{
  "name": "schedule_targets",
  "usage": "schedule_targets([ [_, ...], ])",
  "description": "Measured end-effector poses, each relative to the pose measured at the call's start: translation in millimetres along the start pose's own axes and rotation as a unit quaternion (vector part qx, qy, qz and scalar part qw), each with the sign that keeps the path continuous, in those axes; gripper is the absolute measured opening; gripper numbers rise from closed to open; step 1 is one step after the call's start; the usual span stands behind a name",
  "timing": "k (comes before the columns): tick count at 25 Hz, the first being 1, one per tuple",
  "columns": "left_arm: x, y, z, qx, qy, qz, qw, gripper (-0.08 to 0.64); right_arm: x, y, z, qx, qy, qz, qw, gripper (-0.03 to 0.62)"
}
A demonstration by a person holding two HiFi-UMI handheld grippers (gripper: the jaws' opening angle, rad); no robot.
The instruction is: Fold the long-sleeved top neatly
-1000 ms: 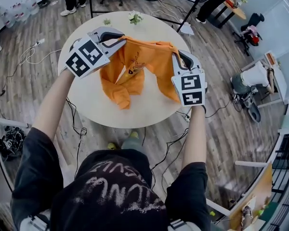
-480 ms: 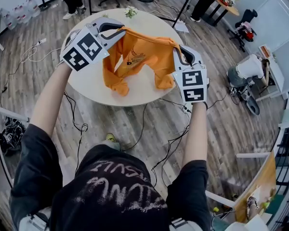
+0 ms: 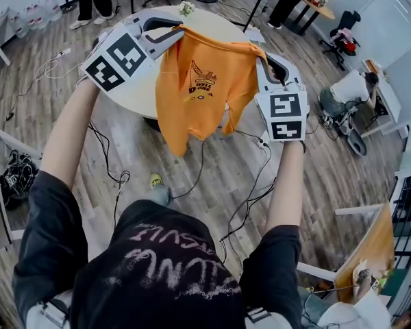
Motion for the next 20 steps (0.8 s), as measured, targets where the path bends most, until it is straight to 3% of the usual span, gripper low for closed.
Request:
schedule_targets([
  [8, -16.7, 17.6, -0.4, 0.001, -0.014, 0.008, 0.9999, 0.052, -11.3, -15.1, 2.2, 0.005, 0.003, -0.016, 1.000, 0.035],
  [14, 2.7, 10.4, 36.7, -0.015, -0.037, 0.014, 0.9991, 0.052, 27.3, -30.2, 21.6, 0.008, -0.009, -0.044, 0.999, 0.035],
  [20, 42.8, -28.3, 90.7, -0.030, -0.055, 0.015, 0.9979, 0.052, 103.7, -36.3, 42.7, 0.011, -0.023, -0.063, 0.998, 0.035],
])
Point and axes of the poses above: the fingertips, and each gripper's own axes: x forward along the fingers, y to its right, z out of its underside, the point moved 4 cm from there along -x, backward along the fingers, and after that the axes turned 7 degrees about z, right-handed, at the moved point
